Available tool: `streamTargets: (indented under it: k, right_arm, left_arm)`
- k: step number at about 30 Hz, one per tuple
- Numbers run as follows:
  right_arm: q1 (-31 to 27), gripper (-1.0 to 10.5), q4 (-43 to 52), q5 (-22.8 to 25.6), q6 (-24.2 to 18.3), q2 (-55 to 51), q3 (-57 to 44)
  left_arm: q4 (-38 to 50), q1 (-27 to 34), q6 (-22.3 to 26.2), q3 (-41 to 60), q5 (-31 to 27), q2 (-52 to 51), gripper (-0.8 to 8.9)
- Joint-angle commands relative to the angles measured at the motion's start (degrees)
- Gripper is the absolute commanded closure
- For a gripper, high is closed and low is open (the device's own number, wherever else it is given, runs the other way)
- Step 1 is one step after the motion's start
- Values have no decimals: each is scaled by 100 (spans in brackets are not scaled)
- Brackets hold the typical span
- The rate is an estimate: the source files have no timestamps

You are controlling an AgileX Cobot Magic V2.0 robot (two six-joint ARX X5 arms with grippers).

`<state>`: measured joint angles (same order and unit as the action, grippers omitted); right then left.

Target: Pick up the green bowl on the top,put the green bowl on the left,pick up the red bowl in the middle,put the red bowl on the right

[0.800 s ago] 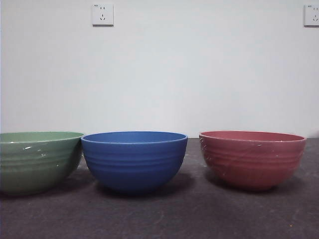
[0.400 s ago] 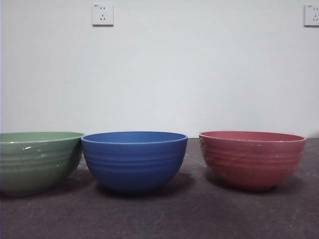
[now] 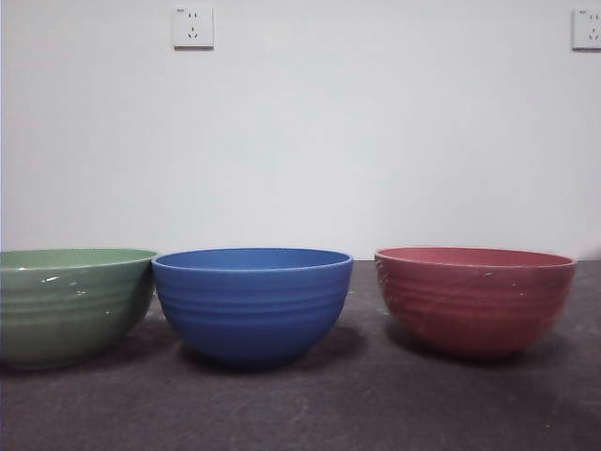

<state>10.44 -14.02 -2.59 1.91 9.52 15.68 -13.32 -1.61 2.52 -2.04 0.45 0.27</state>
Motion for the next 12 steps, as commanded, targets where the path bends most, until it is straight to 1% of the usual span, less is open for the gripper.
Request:
streamTargets:
  k: [1,7,12]
  right_arm:
    - [-208,945,400,-352,-50,-293,-645]
    - [-275,945,479,-343,-52,-968,-1359]
    - [-297,945,428,-339,-39,-944,-1526]
  left_arm:
    - [-33,17,24,74,-2,-15,817]
    - [-33,17,24,74,-2,-15,817]
    - [-33,17,26,74,-4,-15,817]
